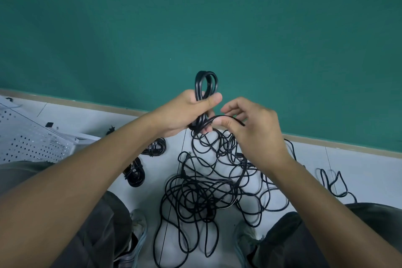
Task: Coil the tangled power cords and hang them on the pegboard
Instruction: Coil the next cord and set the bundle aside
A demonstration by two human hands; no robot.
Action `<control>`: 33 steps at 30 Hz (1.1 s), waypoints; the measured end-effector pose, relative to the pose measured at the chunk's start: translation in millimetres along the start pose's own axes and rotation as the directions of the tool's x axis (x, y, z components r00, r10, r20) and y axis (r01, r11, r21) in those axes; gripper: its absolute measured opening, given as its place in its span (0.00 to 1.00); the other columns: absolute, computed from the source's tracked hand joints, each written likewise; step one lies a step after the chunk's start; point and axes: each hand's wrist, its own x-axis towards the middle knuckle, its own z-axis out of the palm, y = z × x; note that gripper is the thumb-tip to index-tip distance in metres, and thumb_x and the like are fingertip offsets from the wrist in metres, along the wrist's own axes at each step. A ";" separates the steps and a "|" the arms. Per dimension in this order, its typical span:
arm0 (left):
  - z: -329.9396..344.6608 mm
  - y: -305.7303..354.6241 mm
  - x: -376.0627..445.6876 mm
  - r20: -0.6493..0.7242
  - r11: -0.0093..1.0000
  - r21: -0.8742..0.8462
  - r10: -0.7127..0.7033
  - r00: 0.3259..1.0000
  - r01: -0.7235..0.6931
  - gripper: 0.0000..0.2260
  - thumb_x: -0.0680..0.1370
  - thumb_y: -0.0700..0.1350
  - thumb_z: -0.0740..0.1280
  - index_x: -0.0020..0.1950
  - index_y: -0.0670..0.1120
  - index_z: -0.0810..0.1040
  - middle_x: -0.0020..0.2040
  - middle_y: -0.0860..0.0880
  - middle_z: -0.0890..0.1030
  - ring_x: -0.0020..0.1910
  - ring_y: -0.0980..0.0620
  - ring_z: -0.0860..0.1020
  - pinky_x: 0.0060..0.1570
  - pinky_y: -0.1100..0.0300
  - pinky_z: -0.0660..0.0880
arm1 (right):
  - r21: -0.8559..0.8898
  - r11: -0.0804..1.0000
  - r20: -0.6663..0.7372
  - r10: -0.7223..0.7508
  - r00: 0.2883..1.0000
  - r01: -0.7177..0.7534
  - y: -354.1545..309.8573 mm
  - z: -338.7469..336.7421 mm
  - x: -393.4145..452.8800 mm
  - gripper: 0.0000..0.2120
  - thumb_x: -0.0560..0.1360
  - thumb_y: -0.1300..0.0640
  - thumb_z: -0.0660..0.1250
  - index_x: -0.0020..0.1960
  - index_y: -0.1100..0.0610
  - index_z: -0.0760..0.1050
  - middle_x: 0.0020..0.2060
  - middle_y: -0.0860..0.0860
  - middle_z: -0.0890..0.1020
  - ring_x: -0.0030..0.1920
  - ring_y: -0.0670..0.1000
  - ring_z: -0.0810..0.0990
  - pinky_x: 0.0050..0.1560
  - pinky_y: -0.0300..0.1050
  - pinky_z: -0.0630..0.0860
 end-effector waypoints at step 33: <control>-2.9 2.5 -2.4 0.092 0.991 -0.086 -0.091 0.992 0.099 0.19 0.75 0.43 0.74 0.63 0.35 0.81 0.60 0.39 0.85 0.61 0.45 0.84 0.55 0.56 0.82 | 0.574 0.771 -0.070 0.383 0.921 -0.276 2.7 -6.6 13.2 0.03 0.79 0.65 0.70 0.49 0.59 0.81 0.47 0.59 0.82 0.41 0.56 0.86 0.41 0.43 0.84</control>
